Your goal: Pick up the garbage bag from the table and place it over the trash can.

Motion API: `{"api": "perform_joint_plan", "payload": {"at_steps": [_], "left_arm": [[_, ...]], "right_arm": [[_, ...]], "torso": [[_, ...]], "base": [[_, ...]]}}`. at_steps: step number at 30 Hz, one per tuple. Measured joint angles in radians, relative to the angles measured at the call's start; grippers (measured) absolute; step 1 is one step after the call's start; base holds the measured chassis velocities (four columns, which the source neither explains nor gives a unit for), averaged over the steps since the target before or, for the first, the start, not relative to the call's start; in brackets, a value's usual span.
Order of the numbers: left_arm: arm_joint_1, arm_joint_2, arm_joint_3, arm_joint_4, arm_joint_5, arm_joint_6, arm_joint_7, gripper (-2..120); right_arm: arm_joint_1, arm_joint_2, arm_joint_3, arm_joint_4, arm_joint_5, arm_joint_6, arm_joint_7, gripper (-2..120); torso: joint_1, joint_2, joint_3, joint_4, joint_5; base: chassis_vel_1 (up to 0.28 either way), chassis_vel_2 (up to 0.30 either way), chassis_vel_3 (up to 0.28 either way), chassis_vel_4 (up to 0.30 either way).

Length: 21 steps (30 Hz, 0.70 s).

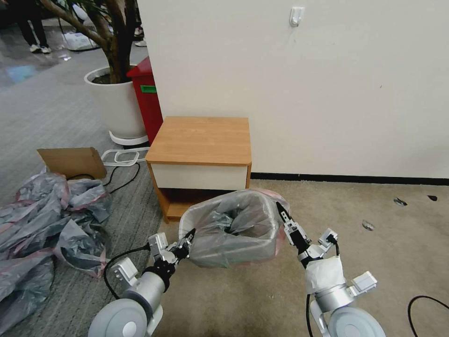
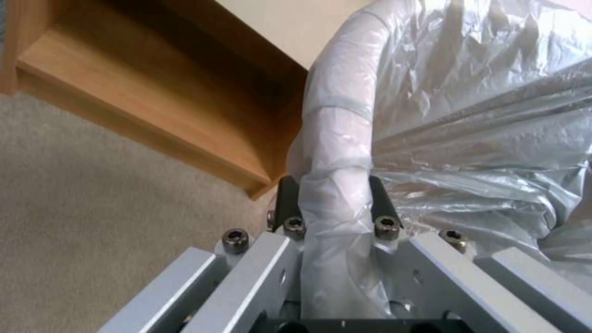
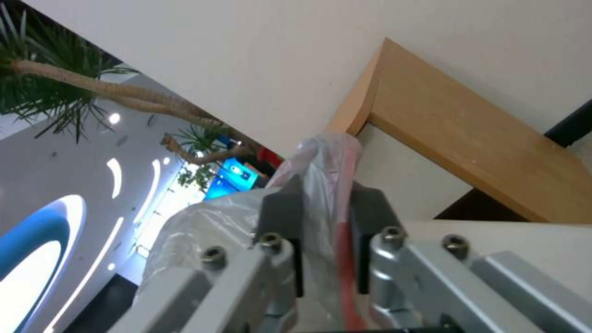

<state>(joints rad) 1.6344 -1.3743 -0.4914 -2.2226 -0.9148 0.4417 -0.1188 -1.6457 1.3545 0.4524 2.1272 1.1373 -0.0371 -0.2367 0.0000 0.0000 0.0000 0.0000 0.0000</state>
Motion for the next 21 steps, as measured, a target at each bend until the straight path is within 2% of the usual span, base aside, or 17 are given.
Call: {"api": "perform_joint_plan", "payload": {"at_steps": [1, 4, 14, 21], "left_arm": [[0.000, 0.000, 0.000, 0.000, 0.000, 0.000, 0.000, 4], [0.003, -0.001, 0.000, -0.002, 0.001, -0.001, 0.000, 4], [0.019, -0.007, 0.014, -0.018, 0.005, -0.001, 0.008, 4], [0.036, -0.012, 0.026, -0.038, 0.003, 0.001, 0.031, 4]], "right_arm": [[0.000, 0.000, 0.000, 0.000, 0.000, 0.000, 0.000, 13], [0.003, 0.005, -0.001, 0.000, -0.006, 0.003, 0.000, 1], [0.021, 0.009, -0.001, -0.002, -0.029, 0.012, 0.016, 0], [0.061, 0.008, 0.006, -0.079, -0.059, 0.024, 0.040, 0]], "torso": [[0.000, 0.000, 0.000, 0.0000, 0.0000], [0.000, 0.000, 0.000, 0.0000, 0.0000], [0.000, 0.000, 0.000, 0.0000, -0.0001], [0.000, 0.000, 0.000, 0.0000, 0.0000]], "base": [[0.000, 0.000, 0.000, 0.000], [0.000, 0.000, 0.000, 0.000], [0.000, 0.000, 0.000, 0.000], [0.000, 0.000, 0.000, 0.000]]}}
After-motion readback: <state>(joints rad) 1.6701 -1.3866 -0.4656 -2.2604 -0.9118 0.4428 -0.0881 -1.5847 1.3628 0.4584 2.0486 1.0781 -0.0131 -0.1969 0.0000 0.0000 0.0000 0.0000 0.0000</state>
